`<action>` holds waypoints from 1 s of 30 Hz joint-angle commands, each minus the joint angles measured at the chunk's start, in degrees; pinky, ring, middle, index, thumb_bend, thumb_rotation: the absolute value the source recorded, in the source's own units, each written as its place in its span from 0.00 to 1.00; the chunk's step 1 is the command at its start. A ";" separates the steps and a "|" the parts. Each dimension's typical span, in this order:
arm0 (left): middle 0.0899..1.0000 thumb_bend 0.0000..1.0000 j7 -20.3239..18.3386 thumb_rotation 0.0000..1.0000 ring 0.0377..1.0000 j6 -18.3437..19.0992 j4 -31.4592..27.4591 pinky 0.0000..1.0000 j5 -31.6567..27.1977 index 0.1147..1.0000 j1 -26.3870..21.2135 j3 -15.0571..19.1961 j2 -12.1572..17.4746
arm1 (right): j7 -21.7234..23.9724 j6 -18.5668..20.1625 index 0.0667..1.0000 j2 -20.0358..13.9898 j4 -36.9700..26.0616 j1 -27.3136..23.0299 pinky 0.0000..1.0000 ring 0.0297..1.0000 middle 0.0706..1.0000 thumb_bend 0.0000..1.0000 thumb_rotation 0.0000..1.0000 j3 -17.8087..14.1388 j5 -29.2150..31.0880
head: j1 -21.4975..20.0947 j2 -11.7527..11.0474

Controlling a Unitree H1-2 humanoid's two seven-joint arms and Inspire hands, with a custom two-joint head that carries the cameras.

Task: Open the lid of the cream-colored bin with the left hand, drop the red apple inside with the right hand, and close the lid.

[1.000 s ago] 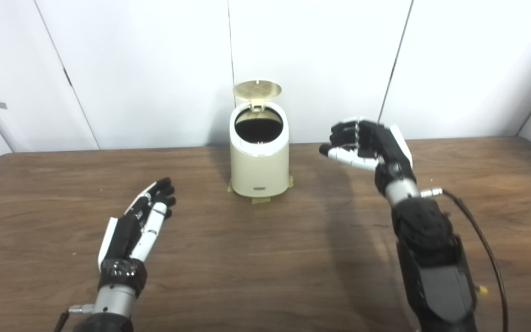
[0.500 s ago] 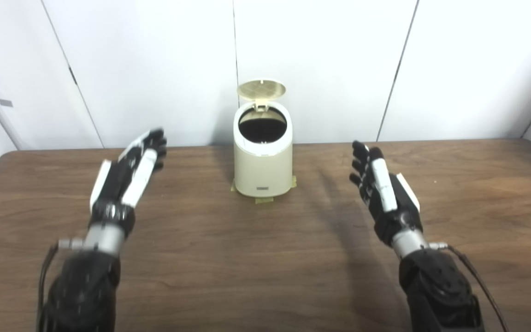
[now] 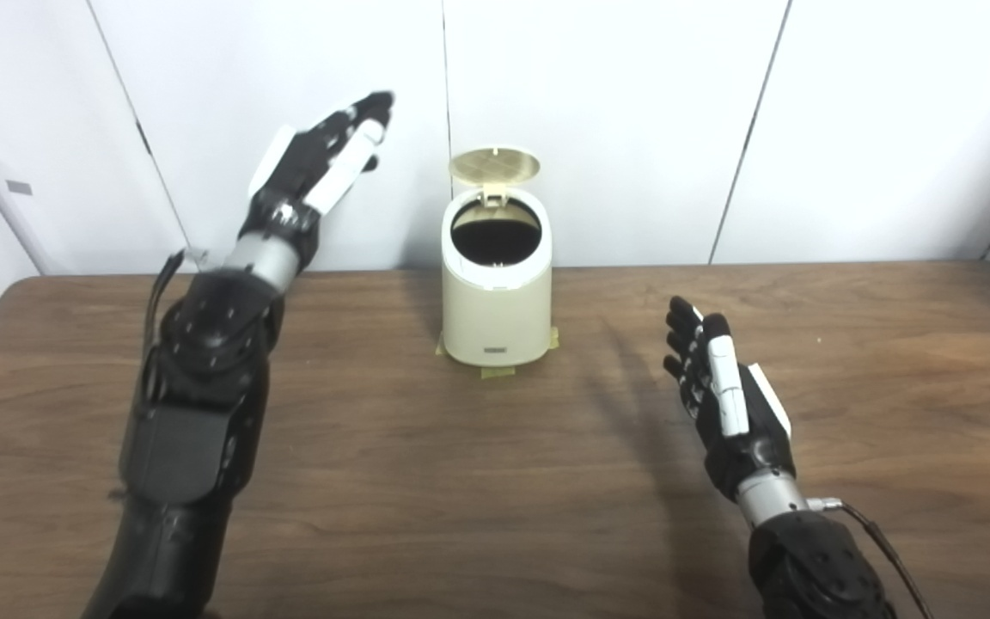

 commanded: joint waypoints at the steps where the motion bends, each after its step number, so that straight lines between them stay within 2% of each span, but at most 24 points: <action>1: 0.90 0.37 -1.21 0.77 0.90 -0.54 1.44 0.87 2.50 0.88 -5.17 -1.37 1.23 | -0.63 -2.48 0.92 0.22 -2.18 -2.05 0.95 0.97 0.95 0.60 1.00 -0.09 -0.05 | -0.03 0.02; 5: 0.91 0.35 -3.61 0.85 0.91 -0.59 5.35 0.88 5.15 0.88 -8.50 -4.46 1.42 | -0.86 -2.19 0.92 0.30 -2.31 -2.23 0.93 0.96 0.94 0.60 1.00 -0.12 0.43 | 0.17 -0.17; 8: 0.89 0.34 -4.67 0.86 0.90 -1.15 7.54 0.87 6.85 0.87 -10.32 -6.66 1.21 | -0.86 -2.33 0.91 0.30 -2.05 -2.34 0.92 0.95 0.94 0.60 1.00 -0.03 0.67 | 0.52 -0.38; 14: 0.87 0.36 -5.35 0.80 0.90 -3.52 10.89 0.85 10.36 0.82 -12.46 -10.70 0.44 | -0.90 -2.74 0.91 0.43 -1.71 -2.50 0.92 0.94 0.93 0.58 1.00 0.25 0.68 | 0.52 -0.39; 16: 0.85 0.39 -5.60 0.80 0.93 -3.43 11.40 0.94 12.22 0.79 -12.79 -12.26 0.45 | -0.87 -2.69 0.90 0.42 -1.70 -2.51 0.91 0.93 0.93 0.58 1.00 0.39 0.59 | 0.52 -0.39; 18: 0.88 0.39 -6.17 0.79 0.94 -3.00 11.87 0.97 14.00 0.80 -13.05 -13.75 0.72 | -0.88 -2.88 0.90 0.42 -1.42 -2.57 0.90 0.92 0.92 0.57 1.00 0.60 0.35 | 0.39 -0.63; 20: 0.89 0.38 -6.62 0.82 0.95 -3.10 11.90 0.96 15.98 0.82 -13.14 -15.15 1.16 | -0.90 -3.08 0.90 0.32 -1.14 -2.61 0.89 0.91 0.91 0.57 1.00 0.82 0.06 | 0.41 -0.64; 23: 0.89 0.36 -7.09 0.84 0.92 -4.24 11.98 0.89 18.14 0.84 -12.96 -16.47 1.68 | -1.04 -3.08 0.89 0.09 -0.95 -2.67 0.86 0.88 0.89 0.57 1.00 1.15 -0.55 | 0.59 -0.64; 30: 0.86 0.37 -7.27 0.83 0.87 -6.42 12.77 0.82 23.49 0.82 -12.92 -18.44 2.76 | -1.23 -2.65 0.87 -0.29 -0.84 -2.85 0.81 0.82 0.83 0.58 1.00 1.42 -0.77 | 0.76 -0.52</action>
